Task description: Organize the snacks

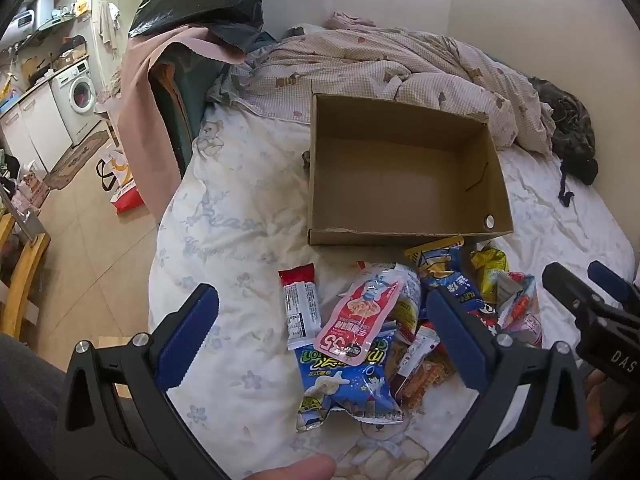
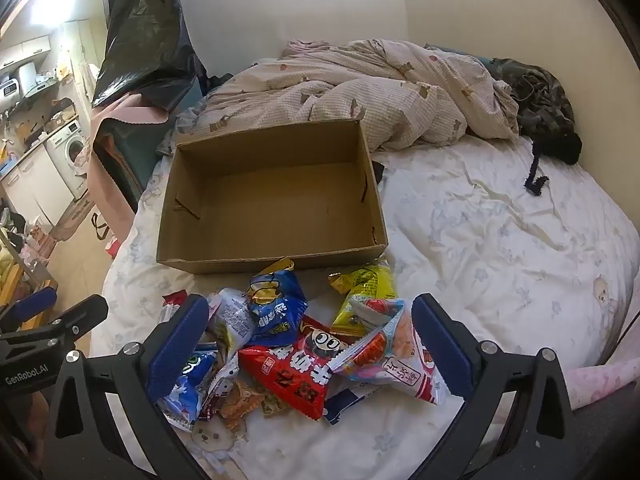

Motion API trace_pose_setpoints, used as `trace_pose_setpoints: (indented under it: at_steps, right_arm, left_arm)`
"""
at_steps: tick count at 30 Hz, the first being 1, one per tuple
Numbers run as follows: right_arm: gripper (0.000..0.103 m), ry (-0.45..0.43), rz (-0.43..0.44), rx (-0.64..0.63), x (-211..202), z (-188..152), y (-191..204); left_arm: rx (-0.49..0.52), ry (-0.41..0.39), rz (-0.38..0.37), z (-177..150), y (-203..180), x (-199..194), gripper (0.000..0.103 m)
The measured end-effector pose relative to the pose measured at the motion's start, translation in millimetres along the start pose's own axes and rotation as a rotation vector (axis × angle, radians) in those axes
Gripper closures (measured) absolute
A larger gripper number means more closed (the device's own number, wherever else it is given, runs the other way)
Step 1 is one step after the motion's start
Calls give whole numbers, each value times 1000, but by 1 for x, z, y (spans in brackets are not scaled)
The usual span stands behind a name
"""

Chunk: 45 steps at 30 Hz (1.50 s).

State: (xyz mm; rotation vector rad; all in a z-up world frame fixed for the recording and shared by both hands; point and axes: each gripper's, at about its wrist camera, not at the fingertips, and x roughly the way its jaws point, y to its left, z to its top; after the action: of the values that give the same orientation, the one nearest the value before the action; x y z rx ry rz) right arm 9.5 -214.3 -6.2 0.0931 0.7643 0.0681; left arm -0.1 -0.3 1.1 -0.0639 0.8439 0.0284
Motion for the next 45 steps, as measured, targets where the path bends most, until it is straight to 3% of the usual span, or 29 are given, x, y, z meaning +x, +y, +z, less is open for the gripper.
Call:
trace_pose_setpoints:
  at_steps: [45]
  right_arm:
    - [0,1,-3,-5,1,-1,-1]
  left_arm:
    - [-12,-1,-10,1,0,-1,0]
